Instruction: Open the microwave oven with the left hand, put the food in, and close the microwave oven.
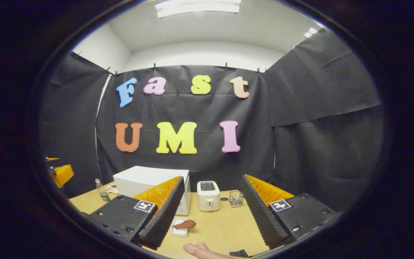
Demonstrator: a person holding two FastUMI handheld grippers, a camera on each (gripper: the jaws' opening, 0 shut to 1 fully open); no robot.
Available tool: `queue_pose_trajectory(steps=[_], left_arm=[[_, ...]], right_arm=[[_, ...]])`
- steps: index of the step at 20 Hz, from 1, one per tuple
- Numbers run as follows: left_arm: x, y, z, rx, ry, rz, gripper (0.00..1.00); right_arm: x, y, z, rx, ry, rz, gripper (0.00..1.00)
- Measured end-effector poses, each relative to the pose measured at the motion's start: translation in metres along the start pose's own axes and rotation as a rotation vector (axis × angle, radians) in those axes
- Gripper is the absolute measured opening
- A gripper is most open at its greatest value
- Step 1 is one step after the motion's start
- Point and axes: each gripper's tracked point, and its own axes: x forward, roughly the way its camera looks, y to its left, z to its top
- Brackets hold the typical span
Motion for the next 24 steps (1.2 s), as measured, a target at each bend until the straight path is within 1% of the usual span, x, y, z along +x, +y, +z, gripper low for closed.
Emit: queue_pose_trajectory(steps=[1,3,4,5,6,8,9,10,11,13,14,15,19,22,24], left_arm=[[-0.001,0.000,0.000,-0.001,-0.003,0.001,0.92],[-0.005,0.002,-0.002,0.003,-0.004,0.009,0.91],[-0.006,0.003,-0.003,0.007,-0.004,0.011,0.81],[-0.006,0.003,-0.004,0.010,-0.005,0.012,0.81],[-0.006,0.003,-0.005,0.009,-0.004,0.014,0.91],[-0.007,0.001,-0.008,-0.001,0.004,0.011,0.91],[-0.006,0.000,-0.009,-0.001,0.010,0.006,0.82],[-0.006,-0.001,-0.011,0.005,0.014,0.002,0.82],[-0.005,0.000,-0.010,0.014,0.014,0.003,0.92],[-0.005,0.000,-0.011,0.026,0.013,0.010,0.92],[-0.005,-0.003,-0.012,0.027,0.012,0.008,0.92],[-0.004,-0.005,-0.012,0.026,0.013,0.004,0.92],[0.000,-0.009,-0.012,0.002,0.006,0.001,0.91],[0.008,-0.019,-0.021,-0.046,0.023,-0.020,0.92],[0.021,-0.026,-0.031,-0.072,0.045,-0.043,0.92]], right_arm=[[0.000,-0.001,0.001,-0.002,-0.001,-0.003,0.90],[-0.004,-0.001,0.002,-0.005,-0.007,-0.002,0.90],[-0.005,-0.001,0.002,-0.004,-0.009,0.000,1.00],[-0.007,0.002,0.003,-0.001,-0.012,0.007,1.00],[-0.008,0.003,0.004,0.001,-0.017,0.014,1.00],[-0.010,0.003,0.006,0.000,-0.026,0.023,1.00],[-0.011,0.004,0.006,-0.004,-0.030,0.030,1.00],[-0.013,0.004,0.007,-0.008,-0.034,0.032,1.00],[-0.014,0.003,0.007,-0.012,-0.035,0.031,1.00],[-0.014,0.001,0.007,-0.014,-0.034,0.029,1.00],[-0.014,-0.001,0.006,-0.013,-0.033,0.027,0.90],[-0.015,-0.002,0.005,-0.012,-0.030,0.026,1.00],[-0.013,-0.009,-0.001,0.003,-0.018,0.022,1.00],[-0.009,-0.011,-0.005,0.017,-0.021,0.031,1.00],[-0.008,-0.015,-0.007,0.017,-0.030,0.027,1.00]])
